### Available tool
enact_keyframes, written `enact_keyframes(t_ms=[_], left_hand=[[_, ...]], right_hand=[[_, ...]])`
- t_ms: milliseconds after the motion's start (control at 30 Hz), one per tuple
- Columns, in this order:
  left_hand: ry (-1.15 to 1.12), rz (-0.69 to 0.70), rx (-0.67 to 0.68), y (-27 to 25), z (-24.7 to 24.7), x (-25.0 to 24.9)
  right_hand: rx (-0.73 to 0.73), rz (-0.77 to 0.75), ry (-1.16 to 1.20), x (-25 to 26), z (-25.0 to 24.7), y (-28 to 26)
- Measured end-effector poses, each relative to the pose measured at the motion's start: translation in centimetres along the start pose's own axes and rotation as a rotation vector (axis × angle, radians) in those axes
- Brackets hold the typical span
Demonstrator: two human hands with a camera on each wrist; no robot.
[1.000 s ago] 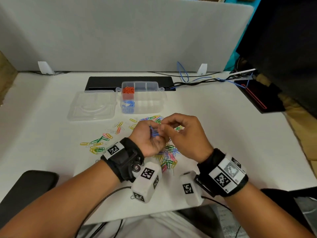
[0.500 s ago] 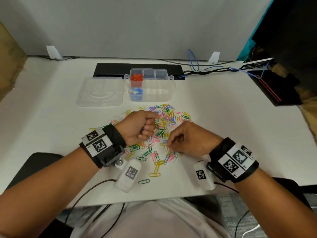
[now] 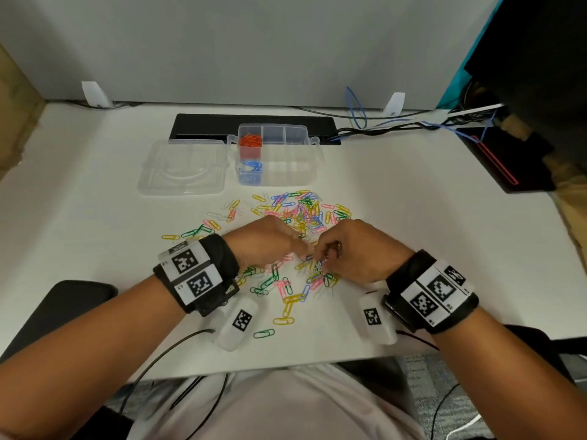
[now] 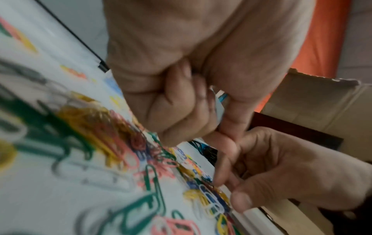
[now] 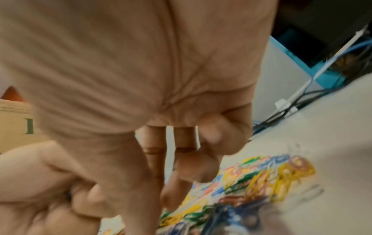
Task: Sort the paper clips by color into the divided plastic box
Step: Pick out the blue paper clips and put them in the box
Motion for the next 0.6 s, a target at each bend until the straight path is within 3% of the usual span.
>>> enact_keyframes(t_ms=[133,267,400,600], left_hand=[[0.341,0.061,0.126,-0.3,1.2,-0.2],[0.617,0.075,0.073,0.3,2.1,-0.3],[0.670,0.088,0.073,0.4,1.9,-0.2],[0.647,0.094,0.067,0.8,0.9,0.4]], right_hand=[[0.126,-0.004,-0.020,0.4,0.5,0.1],[0.093,0.002,-0.121,0.6,0.7,0.9],[-0.015,0.030,-0.070,-0.2,-0.2,1.4],[-0.171,0.019,0.199,-1.6,-1.1,1.5]])
Point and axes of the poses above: each hand's wrist, its own y-axis towards the middle knuckle, its own z-axis out of the palm, x = y × z, the point moved 1 cm from there along y, towards the middle knuckle, and after that the axes turned 3 degrees about y, right-handed, at the moved point
